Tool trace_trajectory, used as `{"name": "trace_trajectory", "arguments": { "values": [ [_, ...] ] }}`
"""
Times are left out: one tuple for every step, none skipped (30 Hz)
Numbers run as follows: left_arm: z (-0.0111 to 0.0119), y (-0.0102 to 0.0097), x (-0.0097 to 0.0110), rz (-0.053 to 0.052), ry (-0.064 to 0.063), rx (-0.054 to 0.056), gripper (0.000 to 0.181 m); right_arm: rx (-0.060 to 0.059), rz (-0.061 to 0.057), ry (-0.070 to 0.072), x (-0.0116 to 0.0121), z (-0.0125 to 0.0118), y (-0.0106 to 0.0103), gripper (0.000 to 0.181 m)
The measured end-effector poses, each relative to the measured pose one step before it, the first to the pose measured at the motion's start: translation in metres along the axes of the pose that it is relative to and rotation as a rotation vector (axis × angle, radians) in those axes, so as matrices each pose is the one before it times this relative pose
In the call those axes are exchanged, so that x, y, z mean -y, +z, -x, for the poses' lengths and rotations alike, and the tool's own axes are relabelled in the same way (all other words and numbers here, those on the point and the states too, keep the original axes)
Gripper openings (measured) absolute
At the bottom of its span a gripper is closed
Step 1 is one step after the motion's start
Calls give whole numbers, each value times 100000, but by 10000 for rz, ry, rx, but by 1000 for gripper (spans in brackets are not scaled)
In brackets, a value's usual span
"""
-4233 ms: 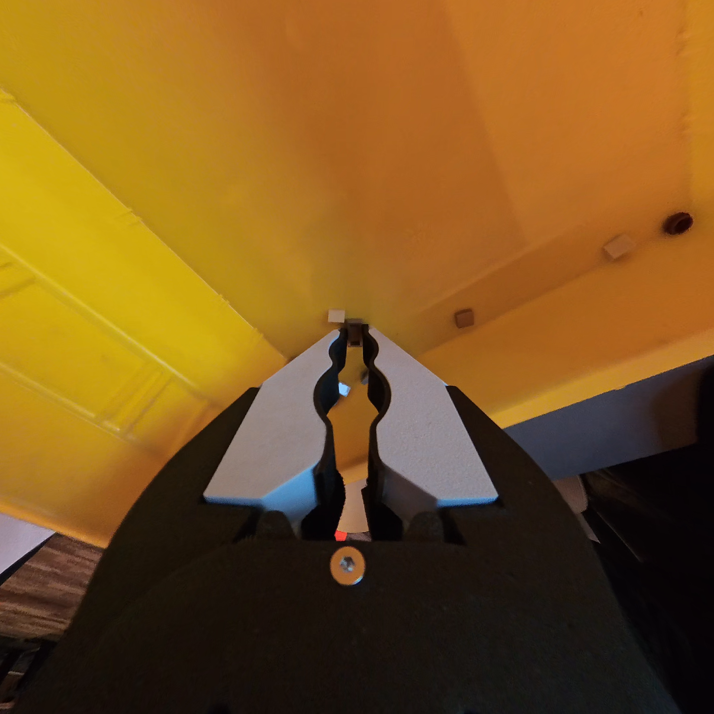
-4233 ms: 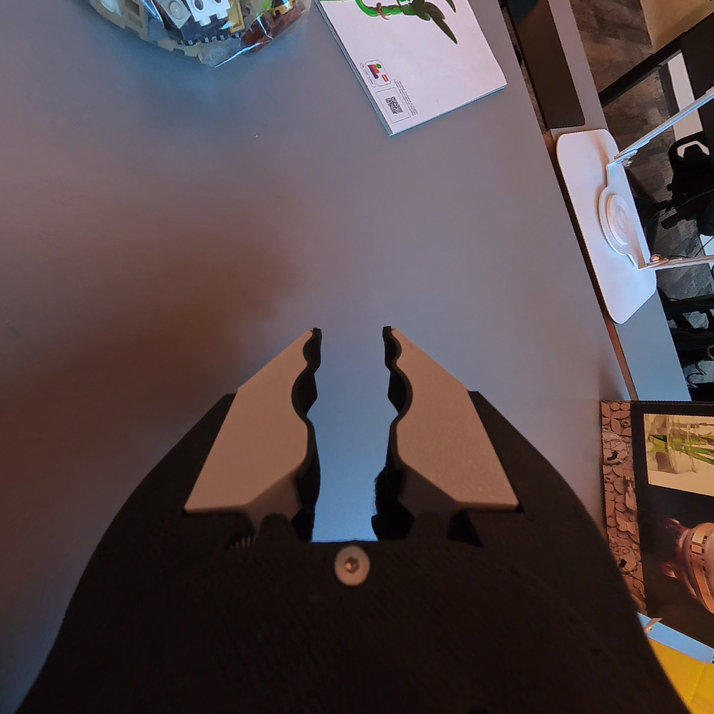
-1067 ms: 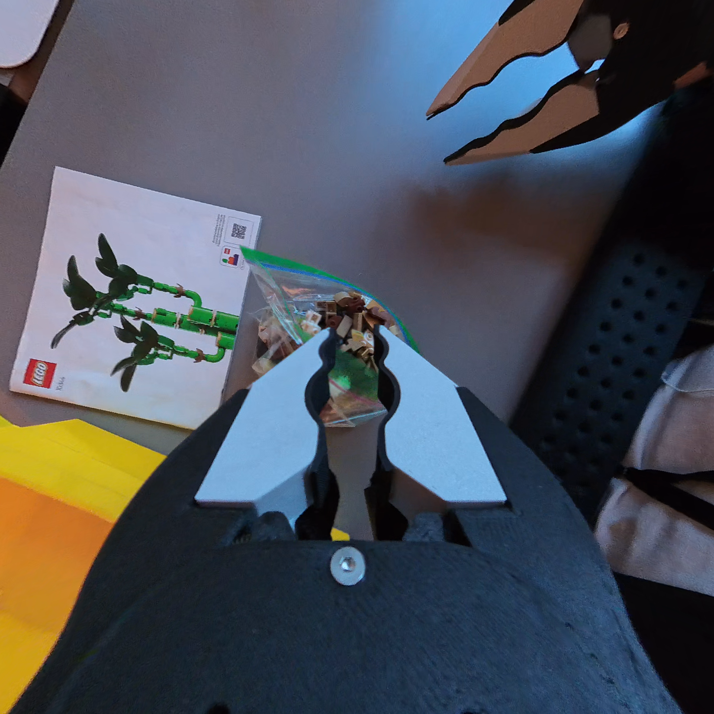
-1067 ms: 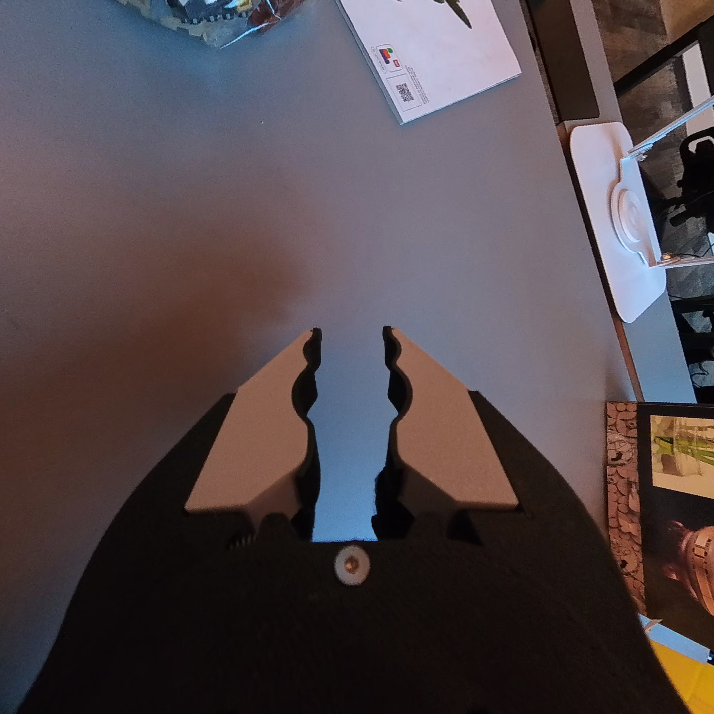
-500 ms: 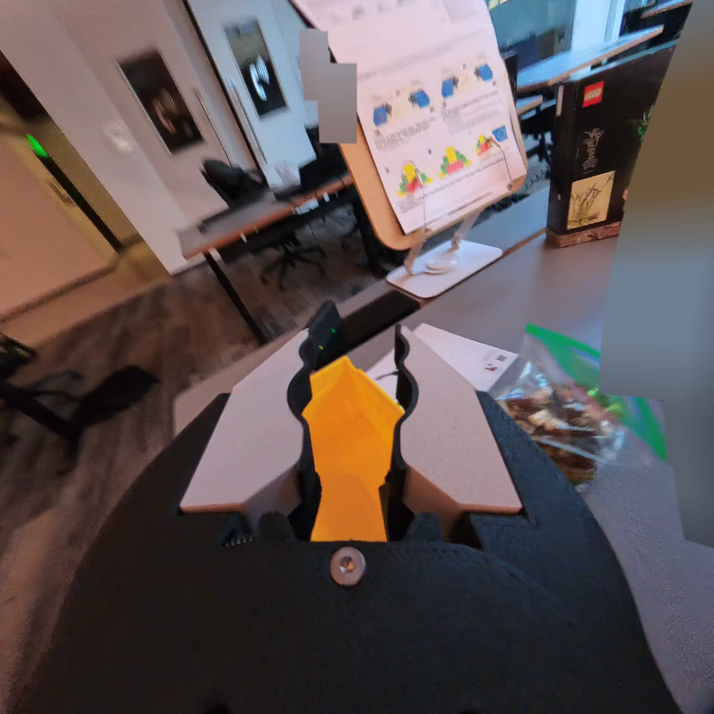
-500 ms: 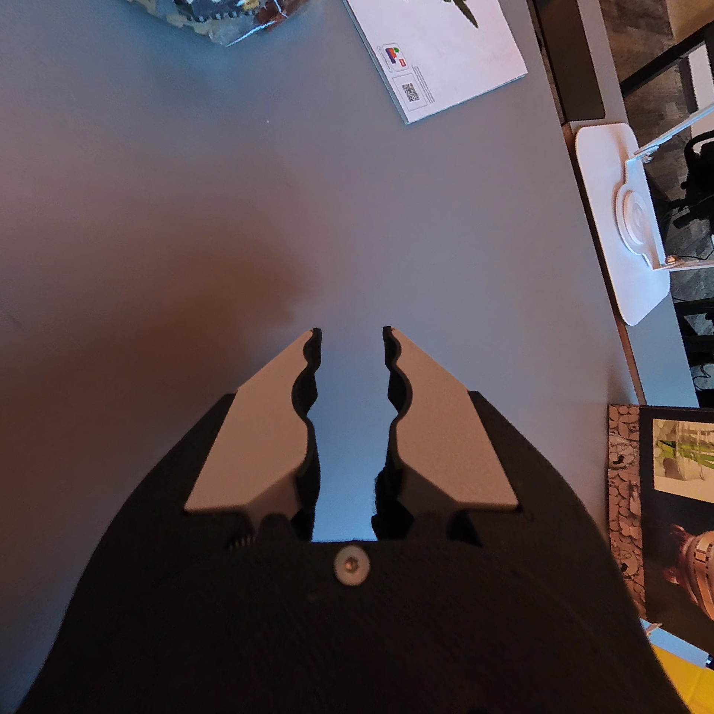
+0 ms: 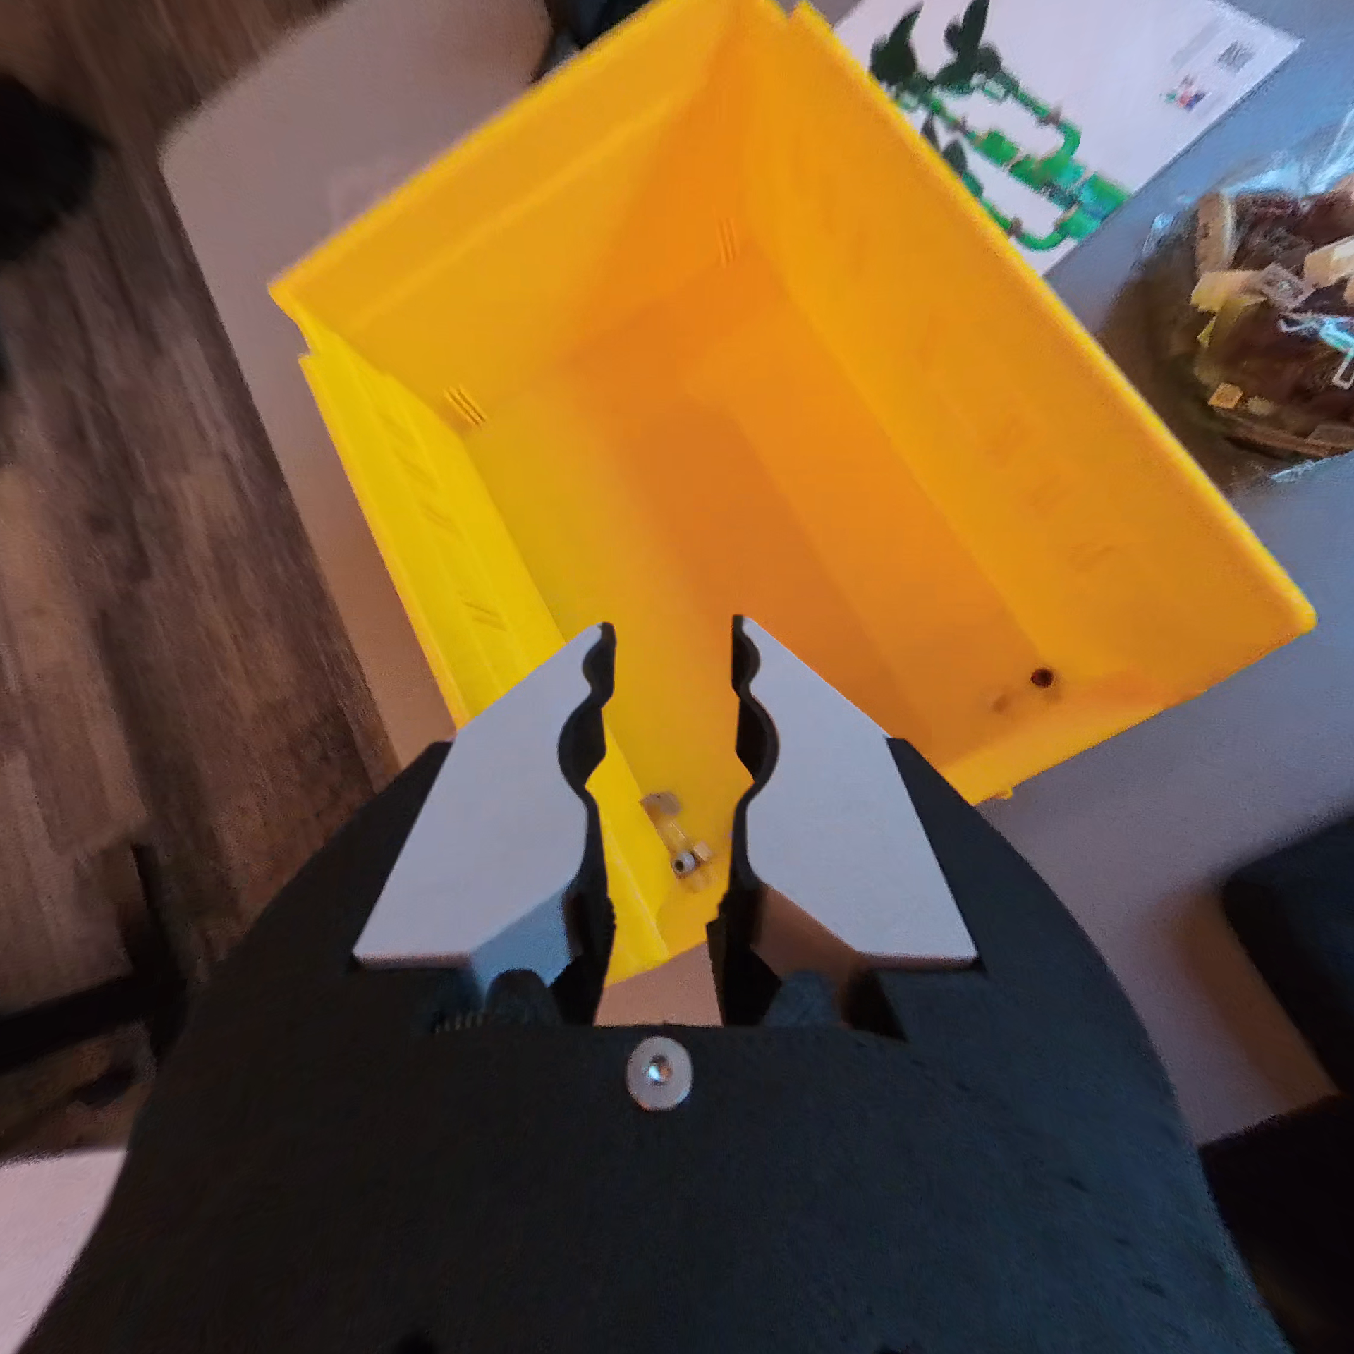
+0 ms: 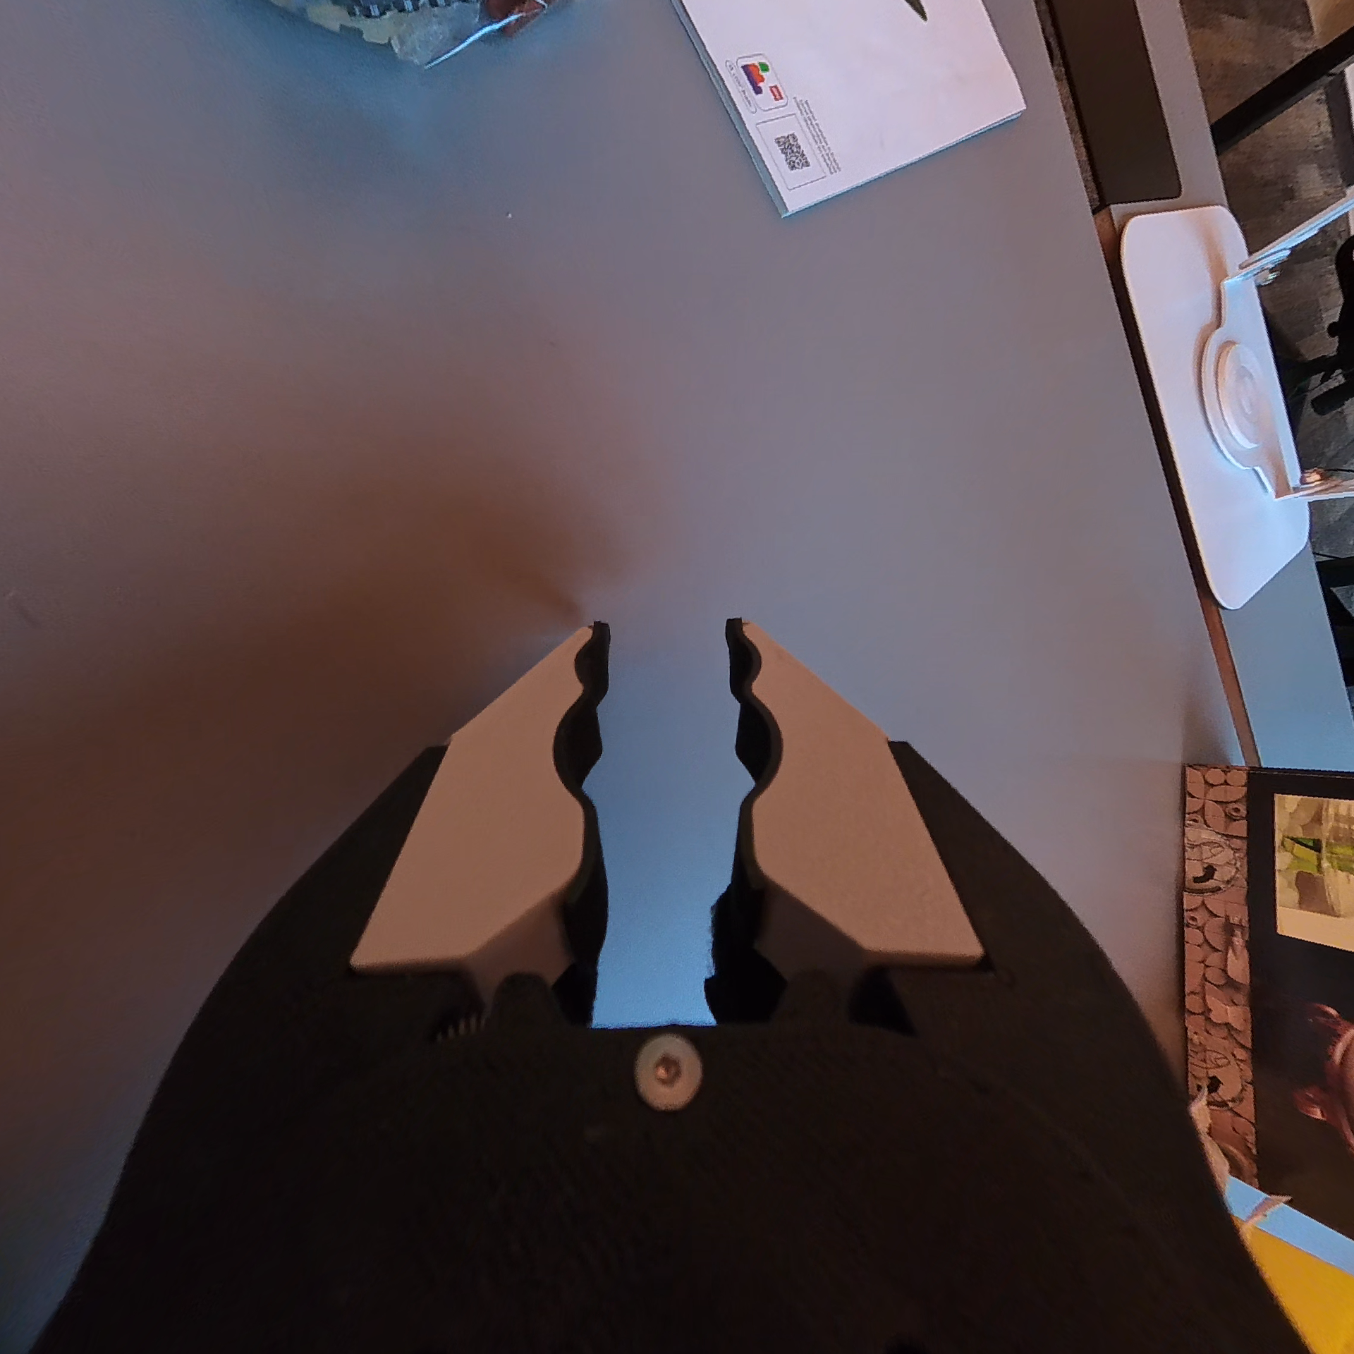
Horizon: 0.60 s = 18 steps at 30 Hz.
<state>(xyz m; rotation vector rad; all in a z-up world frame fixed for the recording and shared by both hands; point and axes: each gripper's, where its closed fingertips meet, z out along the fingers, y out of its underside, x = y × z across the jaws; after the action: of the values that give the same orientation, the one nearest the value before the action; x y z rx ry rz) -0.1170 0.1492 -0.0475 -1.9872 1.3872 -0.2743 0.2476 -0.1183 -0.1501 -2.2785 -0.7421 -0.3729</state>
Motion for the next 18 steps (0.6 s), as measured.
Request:
{"name": "trace_trajectory", "arguments": {
  "values": [
    [-49,459,-375,324,-204,-178,26,6,18,-9,-41,15,23,32],
    [-46,446,-307,313,-235,-152,22,11,19,-12,-24,32,14,32],
    [-72,421,-288,336,-270,-152,21,6,13,-13,-17,24,4,32],
    [-246,406,-345,384,-268,-245,21,18,23,-9,-42,28,13,32],
    [-425,376,-316,382,-251,-356,14,5,38,-5,-62,13,16,32],
    [-528,358,-227,312,-229,-437,9,8,42,-13,-78,22,28,32],
    [-548,322,-170,270,-202,-464,8,13,38,-16,-62,29,22,32],
    [-518,303,-197,283,-202,-458,5,9,23,-21,-30,35,4,32],
    [-410,261,-215,286,-230,-418,4,6,1,-20,23,25,-17,32],
    [-299,209,-208,247,-269,-374,0,-1,5,-16,12,22,-13,32],
    [-235,139,-69,136,-264,-331,0,-8,10,-16,-2,-7,-22,32],
    [-203,58,141,3,-140,-266,0,-5,17,-12,-23,-3,-5,32],
    [-60,4,188,-40,-4,-92,4,-6,18,-9,-30,2,-13,32],
    [291,-34,25,42,25,190,8,-19,11,-6,-15,-31,-8,32],
    [570,8,-211,184,-2,409,13,-24,10,-2,-8,-27,-8,32],
    [643,98,-407,307,-20,472,19,-4,7,-5,7,-9,-6,32],
    [577,197,-457,340,-26,435,24,-4,23,3,-18,1,4,32],
    [464,281,-474,343,-51,362,26,-28,16,-17,-2,-40,8,32]
  ]
}}
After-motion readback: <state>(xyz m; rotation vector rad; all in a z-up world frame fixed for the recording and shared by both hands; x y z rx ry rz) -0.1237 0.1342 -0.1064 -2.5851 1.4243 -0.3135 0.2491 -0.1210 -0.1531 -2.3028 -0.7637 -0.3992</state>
